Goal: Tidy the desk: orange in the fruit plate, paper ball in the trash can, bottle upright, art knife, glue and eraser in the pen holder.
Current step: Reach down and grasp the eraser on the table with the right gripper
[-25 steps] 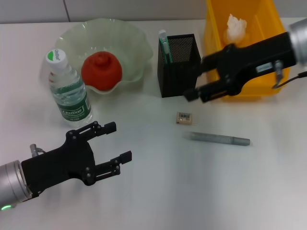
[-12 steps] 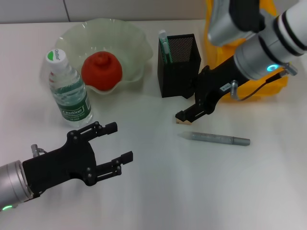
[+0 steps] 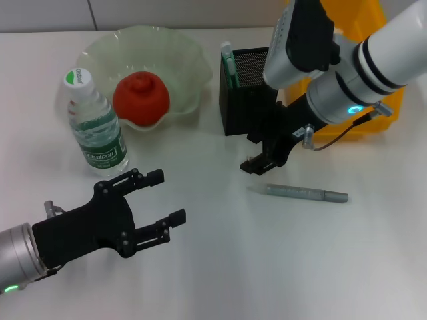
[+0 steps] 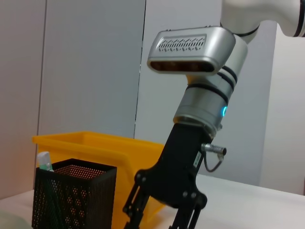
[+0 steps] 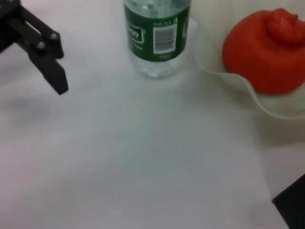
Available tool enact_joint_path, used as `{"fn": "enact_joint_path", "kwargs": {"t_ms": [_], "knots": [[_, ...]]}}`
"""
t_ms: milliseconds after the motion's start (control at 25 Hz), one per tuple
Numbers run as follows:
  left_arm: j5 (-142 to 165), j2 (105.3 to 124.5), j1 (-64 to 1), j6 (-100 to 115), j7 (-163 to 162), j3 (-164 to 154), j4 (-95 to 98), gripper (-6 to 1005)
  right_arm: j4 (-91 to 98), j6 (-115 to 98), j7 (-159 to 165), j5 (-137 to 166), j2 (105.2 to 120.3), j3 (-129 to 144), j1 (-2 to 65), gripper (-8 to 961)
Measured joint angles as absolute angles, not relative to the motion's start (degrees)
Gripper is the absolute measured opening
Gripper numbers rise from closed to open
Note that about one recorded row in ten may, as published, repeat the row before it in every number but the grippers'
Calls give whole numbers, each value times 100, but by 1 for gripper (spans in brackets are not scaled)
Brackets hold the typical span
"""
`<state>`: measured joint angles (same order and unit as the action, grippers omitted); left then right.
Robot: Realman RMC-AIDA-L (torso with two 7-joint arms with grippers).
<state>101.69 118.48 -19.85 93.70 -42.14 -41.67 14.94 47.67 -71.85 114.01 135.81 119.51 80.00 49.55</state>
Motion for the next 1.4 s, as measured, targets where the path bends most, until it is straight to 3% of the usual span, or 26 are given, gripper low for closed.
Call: {"fn": "enact_joint_path", "kwargs": {"t_ms": [360,1000,1400], "knots": [[10168,11847,-1995,9369,-4221,-4148,1486,770,4529,-6913,11404,13594,11953,8233,4999,522],[10165,11856,-1995,9371,-4275,-4149,1485,770,4310,-6554,11408,13579,11962,8552,5029,497],[10159,11839,-1995,9439,-4304,-4142,1485,770,4195,-6538,11408,13597,11962,8561,5070,403]]}}
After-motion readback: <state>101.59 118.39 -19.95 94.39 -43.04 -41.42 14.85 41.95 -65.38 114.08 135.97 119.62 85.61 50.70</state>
